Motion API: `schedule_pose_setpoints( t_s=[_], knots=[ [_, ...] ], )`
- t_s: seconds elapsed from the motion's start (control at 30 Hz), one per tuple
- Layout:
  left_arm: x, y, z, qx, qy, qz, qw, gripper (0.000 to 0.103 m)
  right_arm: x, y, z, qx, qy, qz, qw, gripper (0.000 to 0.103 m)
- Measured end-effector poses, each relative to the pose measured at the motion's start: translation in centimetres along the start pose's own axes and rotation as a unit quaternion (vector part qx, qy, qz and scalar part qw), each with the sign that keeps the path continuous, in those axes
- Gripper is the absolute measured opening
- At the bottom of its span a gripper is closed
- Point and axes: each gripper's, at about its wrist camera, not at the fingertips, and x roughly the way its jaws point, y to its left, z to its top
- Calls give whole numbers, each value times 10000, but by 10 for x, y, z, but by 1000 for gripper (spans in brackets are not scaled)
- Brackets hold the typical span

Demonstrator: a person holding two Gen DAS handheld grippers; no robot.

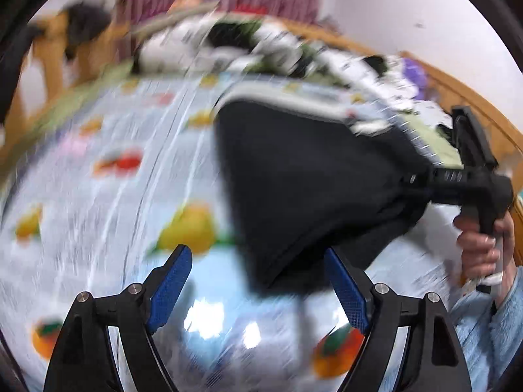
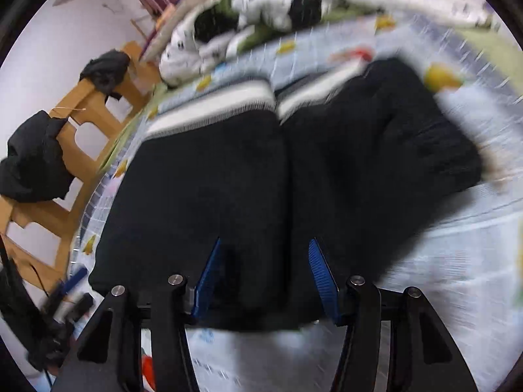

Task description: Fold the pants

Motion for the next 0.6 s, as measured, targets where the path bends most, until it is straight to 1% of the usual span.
schedule_pose_setpoints(
  t_s=[0.03,0.07,0.13,0.2,0.23,0.27,0.3,0.33,0.4,0.43,0.47,0.5,0.53,0.57,0.6],
  knots=[
    [5,4,-4,-119,93,-50,9999,82,9,1,2,55,68,85,9999,45],
    [9,6,-7,-231,128,-140,9996,82,10,3,3,10,33,120,9999,39],
    [11,7,-8,-318,28,-297,9990,82,5,18,9,-359,-6,87,9993,21],
    [22,-2,-2,-398,63,-408,9984,82,-9,29,16,-572,-247,219,9978,20],
    [29,-8,1,-403,126,-358,9985,82,-18,35,21,-661,-357,276,9968,19],
    [36,-14,5,-345,182,-93,9992,82,-23,38,25,-701,-427,304,9962,19],
    [42,-19,10,-255,189,123,9994,85,-31,43,30,-783,-533,324,9950,18],
    [45,-25,13,-131,163,277,9994,85,-37,47,33,-862,-597,302,9940,18],
    [46,-27,14,-95,134,351,9992,85,-58,53,40,-1121,-826,261,9899,17],
    [45,-26,16,-116,114,381,9991,85,-74,51,43,-1189,-1065,233,9869,17],
    [43,-25,17,-93,96,422,9990,85,-83,47,45,-1203,-1207,200,9852,17],
    [41,-24,18,-58,71,370,9993,85,-101,37,45,-1213,-1467,59,9817,17],
    [36,-26,19,19,18,197,9998,85,-109,26,47,-1185,-1644,-60,9792,17],
    [32,-31,18,128,-15,62,9999,85,-119,10,44,-1135,-1760,-152,9777,17],
    [33,-39,18,283,-6,-3,9996,85,-121,-9,40,-1024,-1750,-310,9787,17]
  ],
)
